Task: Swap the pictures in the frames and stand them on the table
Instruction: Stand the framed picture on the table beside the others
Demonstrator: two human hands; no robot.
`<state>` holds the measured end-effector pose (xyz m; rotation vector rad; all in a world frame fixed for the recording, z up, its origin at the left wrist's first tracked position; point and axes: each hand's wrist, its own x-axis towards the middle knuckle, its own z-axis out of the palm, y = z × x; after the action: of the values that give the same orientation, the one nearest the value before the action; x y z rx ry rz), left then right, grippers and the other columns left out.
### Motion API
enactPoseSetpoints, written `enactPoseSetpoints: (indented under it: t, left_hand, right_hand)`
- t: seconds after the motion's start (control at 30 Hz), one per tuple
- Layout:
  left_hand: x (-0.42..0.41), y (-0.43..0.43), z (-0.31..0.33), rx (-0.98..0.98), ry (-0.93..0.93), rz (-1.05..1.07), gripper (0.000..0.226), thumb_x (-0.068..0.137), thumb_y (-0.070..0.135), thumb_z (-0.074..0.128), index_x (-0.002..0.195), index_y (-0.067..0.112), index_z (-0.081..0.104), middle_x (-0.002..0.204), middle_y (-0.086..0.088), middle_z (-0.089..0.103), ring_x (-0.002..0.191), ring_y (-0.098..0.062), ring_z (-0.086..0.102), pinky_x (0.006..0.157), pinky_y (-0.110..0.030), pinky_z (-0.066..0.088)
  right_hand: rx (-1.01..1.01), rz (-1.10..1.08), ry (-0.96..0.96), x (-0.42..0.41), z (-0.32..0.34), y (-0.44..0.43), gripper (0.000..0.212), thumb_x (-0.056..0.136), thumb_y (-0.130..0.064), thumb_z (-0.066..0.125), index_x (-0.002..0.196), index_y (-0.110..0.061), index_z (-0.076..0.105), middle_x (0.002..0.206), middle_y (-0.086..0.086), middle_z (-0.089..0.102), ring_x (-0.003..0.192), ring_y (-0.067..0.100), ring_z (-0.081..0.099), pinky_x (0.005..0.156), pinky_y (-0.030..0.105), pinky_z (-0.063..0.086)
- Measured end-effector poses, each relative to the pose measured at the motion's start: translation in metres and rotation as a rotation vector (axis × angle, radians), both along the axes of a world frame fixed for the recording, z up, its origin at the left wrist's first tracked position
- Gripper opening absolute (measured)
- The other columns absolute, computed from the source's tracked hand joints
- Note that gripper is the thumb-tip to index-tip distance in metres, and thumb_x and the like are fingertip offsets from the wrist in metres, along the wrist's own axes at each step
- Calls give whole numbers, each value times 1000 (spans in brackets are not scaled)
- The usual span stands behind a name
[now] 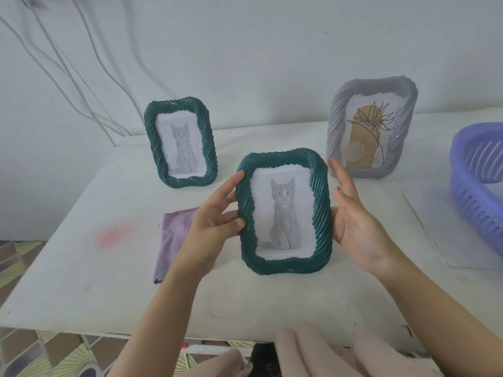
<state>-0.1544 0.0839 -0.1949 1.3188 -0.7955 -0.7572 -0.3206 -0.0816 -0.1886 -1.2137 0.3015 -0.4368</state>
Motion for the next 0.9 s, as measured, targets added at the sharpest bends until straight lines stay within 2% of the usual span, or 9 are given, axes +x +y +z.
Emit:
enactPoseSetpoints:
  t: [0.13, 0.27, 0.37, 0.5, 0.63, 0.8, 0.9]
  left_hand:
    - [8, -10, 14, -28, -85, 20, 72, 77, -9, 47, 133, 36, 45, 116, 7, 60, 84, -15, 62, 81, -32, 52]
    - [23, -23, 29, -23, -153, 77, 76, 78, -10, 45, 134, 40, 41, 116, 6, 57, 91, -16, 60, 92, -41, 46]
    - [36, -37, 36, 3, -193, 113, 83, 82, -19, 41, 137, 42, 33, 111, 8, 57, 87, -14, 58, 91, -41, 46]
    - [57, -58, 39, 59, -233, 171, 86, 83, -22, 37, 138, 43, 28, 108, 9, 56, 79, -7, 57, 85, -31, 46]
    - [75, -78, 37, 107, -249, 205, 87, 82, -22, 35, 136, 46, 31, 106, 14, 59, 79, -6, 57, 75, -18, 47]
    - [87, -100, 32, 131, -283, 239, 87, 82, -23, 31, 137, 45, 26, 114, 15, 56, 79, 2, 57, 71, -9, 44]
    - [95, -109, 27, 123, -287, 263, 90, 81, -24, 30, 137, 46, 25, 120, 15, 57, 82, 0, 57, 72, -10, 45]
  right_hand:
    - [-65, 6, -87, 17, 23, -9, 49, 88, -37, 36, 134, -49, 25, 126, -31, 53, 122, 3, 50, 84, 21, 50]
    - [-113, 29, -129, 40, 37, -27, 39, 94, -36, 34, 131, -46, 34, 136, -20, 48, 127, 10, 47, 97, 30, 46]
    - [-142, 46, -139, 58, 41, -41, 36, 95, -36, 33, 128, -49, 39, 144, -11, 42, 128, 17, 46, 100, 36, 44]
    - [-168, 23, -127, 83, 39, -58, 38, 94, -34, 35, 130, -46, 38, 142, -13, 43, 129, 18, 44, 100, 37, 41]
    - [-183, -35, -102, 104, 31, -74, 37, 93, -33, 38, 127, -47, 41, 134, -19, 51, 107, 10, 54, 88, 29, 43]
    - [-179, -61, -96, 124, 21, -87, 37, 92, -37, 36, 127, -47, 40, 136, -15, 49, 110, 13, 51, 91, 31, 40]
    - [-180, -96, -97, 135, 19, -92, 36, 89, -44, 36, 124, -48, 42, 140, -12, 46, 117, 16, 47, 102, 37, 37]
